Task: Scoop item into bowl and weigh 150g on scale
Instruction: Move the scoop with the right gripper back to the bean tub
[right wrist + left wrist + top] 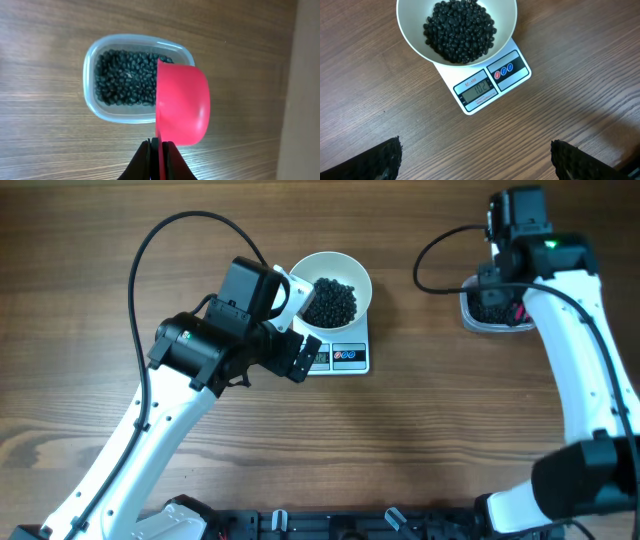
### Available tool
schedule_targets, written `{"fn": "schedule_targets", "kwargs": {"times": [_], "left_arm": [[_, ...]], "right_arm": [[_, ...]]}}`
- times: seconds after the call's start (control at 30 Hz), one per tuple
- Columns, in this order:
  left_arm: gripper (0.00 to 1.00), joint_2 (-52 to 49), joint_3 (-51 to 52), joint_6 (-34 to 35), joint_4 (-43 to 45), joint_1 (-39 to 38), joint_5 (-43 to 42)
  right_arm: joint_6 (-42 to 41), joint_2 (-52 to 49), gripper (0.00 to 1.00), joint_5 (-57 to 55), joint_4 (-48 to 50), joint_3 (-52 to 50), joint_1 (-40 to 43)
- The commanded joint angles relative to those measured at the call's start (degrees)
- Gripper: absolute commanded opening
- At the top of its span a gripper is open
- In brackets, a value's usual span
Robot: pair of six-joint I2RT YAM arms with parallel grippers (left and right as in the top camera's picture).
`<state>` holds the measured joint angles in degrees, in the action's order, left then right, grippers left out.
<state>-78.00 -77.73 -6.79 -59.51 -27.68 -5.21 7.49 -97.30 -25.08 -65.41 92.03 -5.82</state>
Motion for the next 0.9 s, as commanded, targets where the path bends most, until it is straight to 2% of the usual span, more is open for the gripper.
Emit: {"fn": "schedule_targets", "kwargs": {"times": [0.0, 0.13, 0.3, 0.6, 0.87], "left_arm": [[1.0, 0.3, 0.2, 0.2, 0.1, 0.2, 0.3], [1.0, 0.3, 0.2, 0.1, 0.2, 0.2, 0.3], [1.0, 0.3, 0.2, 0.1, 0.1, 0.2, 0.3], [1.0, 0.3, 0.2, 0.1, 0.1, 0.2, 0.3], [1.0, 0.3, 0.2, 0.1, 0.1, 0.2, 0.3]], "right_arm": [[4.6, -2.9, 0.04, -6.8, 0.2, 1.0, -1.5], [9.1, -5.0, 0.04, -7.1, 0.6, 0.9, -1.5], [9.3, -5.7, 0.04, -7.0, 3.3, 0.9, -1.5], [-1.4, -7.4, 0.04, -7.1, 6.0, -1.7, -1.5], [-0.3, -7.4, 0.04, -11.1, 10.7, -5.9, -1.5]]}}
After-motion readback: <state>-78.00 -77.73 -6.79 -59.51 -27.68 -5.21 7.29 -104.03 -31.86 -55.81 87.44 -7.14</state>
